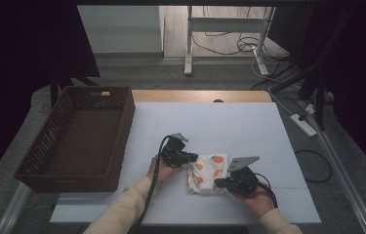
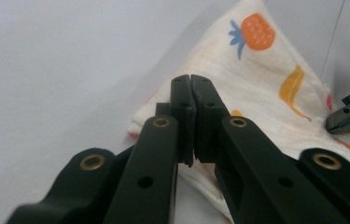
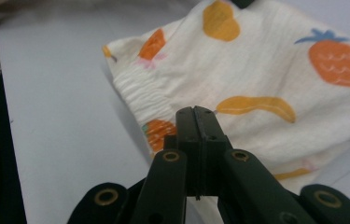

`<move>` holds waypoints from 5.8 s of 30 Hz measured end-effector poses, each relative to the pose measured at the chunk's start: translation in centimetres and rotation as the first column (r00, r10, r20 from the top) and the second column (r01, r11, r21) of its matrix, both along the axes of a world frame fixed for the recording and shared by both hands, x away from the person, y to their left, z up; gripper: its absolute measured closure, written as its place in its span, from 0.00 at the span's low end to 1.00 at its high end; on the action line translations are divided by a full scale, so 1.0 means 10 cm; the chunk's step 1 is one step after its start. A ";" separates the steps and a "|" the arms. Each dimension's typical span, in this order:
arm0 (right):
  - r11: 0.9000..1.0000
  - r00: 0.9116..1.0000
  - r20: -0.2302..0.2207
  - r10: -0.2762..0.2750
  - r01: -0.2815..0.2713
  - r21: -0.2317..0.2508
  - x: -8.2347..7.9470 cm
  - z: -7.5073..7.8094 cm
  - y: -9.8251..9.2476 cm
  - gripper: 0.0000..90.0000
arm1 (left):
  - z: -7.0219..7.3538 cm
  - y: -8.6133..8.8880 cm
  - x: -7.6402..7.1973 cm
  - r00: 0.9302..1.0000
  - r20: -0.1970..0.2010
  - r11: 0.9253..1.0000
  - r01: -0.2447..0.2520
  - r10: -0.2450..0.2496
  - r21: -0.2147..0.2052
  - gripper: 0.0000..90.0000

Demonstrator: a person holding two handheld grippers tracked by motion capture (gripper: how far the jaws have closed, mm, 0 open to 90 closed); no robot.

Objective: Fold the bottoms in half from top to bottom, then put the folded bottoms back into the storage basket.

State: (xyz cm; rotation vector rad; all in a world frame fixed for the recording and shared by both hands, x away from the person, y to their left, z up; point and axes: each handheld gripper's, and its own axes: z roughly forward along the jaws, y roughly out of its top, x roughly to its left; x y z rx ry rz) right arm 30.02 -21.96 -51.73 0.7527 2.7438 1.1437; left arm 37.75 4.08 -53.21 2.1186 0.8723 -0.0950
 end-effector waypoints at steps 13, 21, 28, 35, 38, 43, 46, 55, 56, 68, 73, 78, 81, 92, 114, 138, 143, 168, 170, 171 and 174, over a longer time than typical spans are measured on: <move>0.994 0.994 0.072 -0.080 0.074 0.079 0.03 0.12 -0.16 0.96 | 0.26 0.14 -0.15 0.998 0.057 0.999 0.000 0.002 -0.044 0.83; 0.990 0.989 0.093 -0.117 0.109 0.091 0.04 0.15 -0.22 0.76 | 0.34 0.20 -0.24 0.997 0.077 0.998 0.000 0.004 -0.057 0.67; 0.978 0.976 0.116 -0.187 0.173 0.116 0.06 0.20 -0.33 0.55 | 0.39 0.24 -0.26 0.996 0.086 0.998 -0.034 0.039 -0.058 0.48; 0.972 0.970 0.123 -0.208 0.192 0.134 0.08 0.23 -0.42 0.50 | 0.45 0.27 -0.26 0.996 0.071 0.998 -0.045 0.048 -0.047 0.35; 0.973 0.971 0.124 -0.206 0.189 0.132 0.08 0.24 -0.45 0.48 | 0.49 0.29 -0.28 0.995 0.083 0.998 -0.049 0.053 -0.050 0.33; 0.972 0.970 0.117 -0.213 0.198 0.128 0.09 0.23 -0.50 0.45 | 0.52 0.36 -0.28 0.994 0.090 0.997 -0.054 0.059 -0.059 0.31; 0.972 0.969 0.121 -0.217 0.202 0.122 0.08 0.22 -0.51 0.44 | 0.51 0.40 -0.27 0.994 0.086 0.996 -0.059 0.065 -0.063 0.30; 0.970 0.967 0.119 -0.225 0.211 0.116 0.07 0.20 -0.58 0.44 | 0.49 0.47 -0.22 0.995 0.070 0.997 -0.063 0.066 -0.053 0.28; 0.970 0.967 0.118 -0.226 0.213 0.117 0.07 0.20 -0.59 0.44 | 0.49 0.47 -0.21 0.995 0.069 0.997 -0.063 0.066 -0.051 0.28; 0.971 0.967 0.114 -0.230 0.219 0.099 0.09 0.17 -0.60 0.44 | 0.44 0.44 -0.17 0.998 0.045 0.998 -0.049 0.051 -0.033 0.26; 0.971 0.967 0.113 -0.230 0.220 0.094 0.08 0.17 -0.60 0.44 | 0.41 0.39 -0.14 0.998 0.041 0.999 -0.039 0.040 -0.017 0.25; 0.970 0.966 0.113 -0.232 0.223 0.093 0.08 0.17 -0.61 0.44 | 0.37 0.31 -0.11 0.999 0.033 1.000 -0.022 0.022 0.003 0.24; 0.971 0.966 0.113 -0.232 0.222 0.090 0.08 0.17 -0.61 0.44 | 0.35 0.26 -0.09 0.999 0.031 1.000 -0.018 0.017 0.014 0.23; 0.971 0.966 0.113 -0.231 0.222 0.083 0.08 0.16 -0.60 0.44 | 0.21 0.11 0.06 1.000 0.021 0.999 -0.011 0.009 0.052 0.23; 0.972 0.967 0.110 -0.230 0.222 0.073 0.08 0.14 -0.61 0.44 | -0.03 -0.07 0.18 0.998 -0.059 0.994 0.043 -0.038 0.098 0.22; 0.973 0.969 0.106 -0.225 0.218 0.073 0.08 0.14 -0.59 0.45 | -0.10 -0.07 0.09 0.991 -0.076 0.992 0.118 -0.114 0.046 0.56; 0.973 0.969 0.104 -0.226 0.219 0.073 0.08 0.14 -0.59 0.45 | -0.10 -0.09 0.04 0.988 -0.056 0.988 0.149 -0.147 0.046 0.71; 0.972 0.968 0.106 -0.229 0.222 0.075 0.09 0.14 -0.60 0.45 | 0.00 -0.07 -0.02 0.990 0.003 0.989 0.144 -0.144 0.022 0.79; 0.972 0.968 0.107 -0.229 0.222 0.075 0.09 0.14 -0.60 0.45 | 0.01 -0.07 -0.03 0.989 0.008 0.989 0.147 -0.148 0.023 0.80; 0.972 0.967 0.107 -0.230 0.222 0.075 0.09 0.14 -0.60 0.45 | 0.02 -0.07 -0.03 0.989 0.010 0.989 0.149 -0.149 0.021 0.81; 0.972 0.967 0.108 -0.231 0.224 0.077 0.09 0.14 -0.60 0.45 | 0.04 -0.06 -0.04 0.988 0.015 0.988 0.154 -0.154 0.019 0.82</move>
